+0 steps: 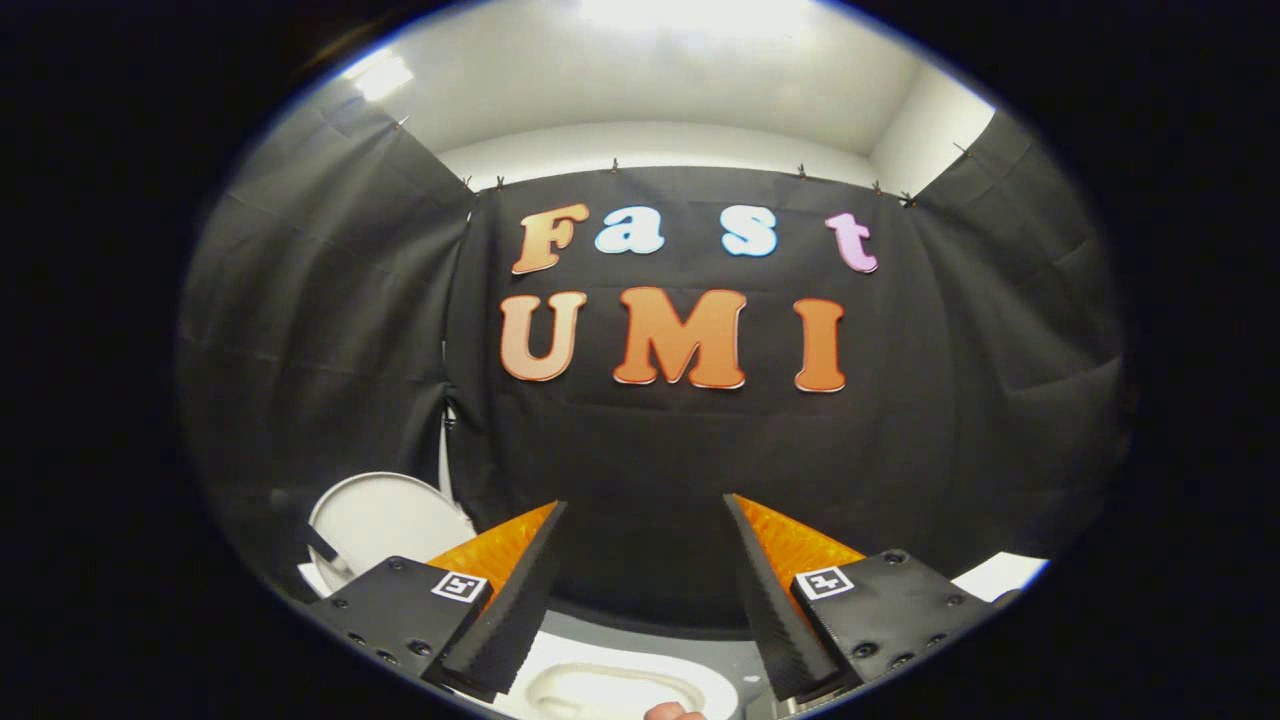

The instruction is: Open the toilet lid.

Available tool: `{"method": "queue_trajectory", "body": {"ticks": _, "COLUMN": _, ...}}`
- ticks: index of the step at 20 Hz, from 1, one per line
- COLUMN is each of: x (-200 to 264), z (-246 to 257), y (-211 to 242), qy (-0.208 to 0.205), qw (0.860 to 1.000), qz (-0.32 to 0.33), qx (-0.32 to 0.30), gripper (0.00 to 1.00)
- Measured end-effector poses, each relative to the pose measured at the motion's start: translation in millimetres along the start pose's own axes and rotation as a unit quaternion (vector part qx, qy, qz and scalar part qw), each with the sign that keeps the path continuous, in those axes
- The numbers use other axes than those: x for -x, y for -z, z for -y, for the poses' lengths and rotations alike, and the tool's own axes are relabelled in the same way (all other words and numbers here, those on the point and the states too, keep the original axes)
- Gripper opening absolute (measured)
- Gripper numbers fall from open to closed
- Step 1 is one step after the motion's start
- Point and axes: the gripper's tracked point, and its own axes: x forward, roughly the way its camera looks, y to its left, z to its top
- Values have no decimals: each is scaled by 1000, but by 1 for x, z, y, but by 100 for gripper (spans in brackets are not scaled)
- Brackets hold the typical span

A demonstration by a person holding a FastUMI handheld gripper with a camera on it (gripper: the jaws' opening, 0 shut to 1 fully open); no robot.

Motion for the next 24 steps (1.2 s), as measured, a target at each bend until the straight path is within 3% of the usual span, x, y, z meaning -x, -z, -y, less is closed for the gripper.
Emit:
{"method": "queue_trajectory", "body": {"ticks": 4, "x": 18, "z": 93, "y": 4, "qy": 48, "qw": 998, "qz": 5, "qx": -30, "gripper": 96}}
{"method": "queue_trajectory", "body": {"ticks": 7, "x": 46, "z": 154, "y": 6, "qy": 79, "qw": 996, "qz": 23, "qx": -20, "gripper": 96}}
{"method": "queue_trajectory", "body": {"ticks": 11, "x": 85, "z": 201, "y": 25, "qy": 91, "qw": 996, "qz": 8, "qx": 2, "gripper": 96}}
{"method": "queue_trajectory", "body": {"ticks": 20, "x": 149, "z": 209, "y": 95, "qy": 65, "qw": 996, "qz": -60, "qx": -17, "gripper": 96}}
{"method": "queue_trajectory", "body": {"ticks": 24, "x": 172, "z": 197, "y": 109, "qy": 50, "qw": 997, "qz": -55, "qx": -38, "gripper": 96}}
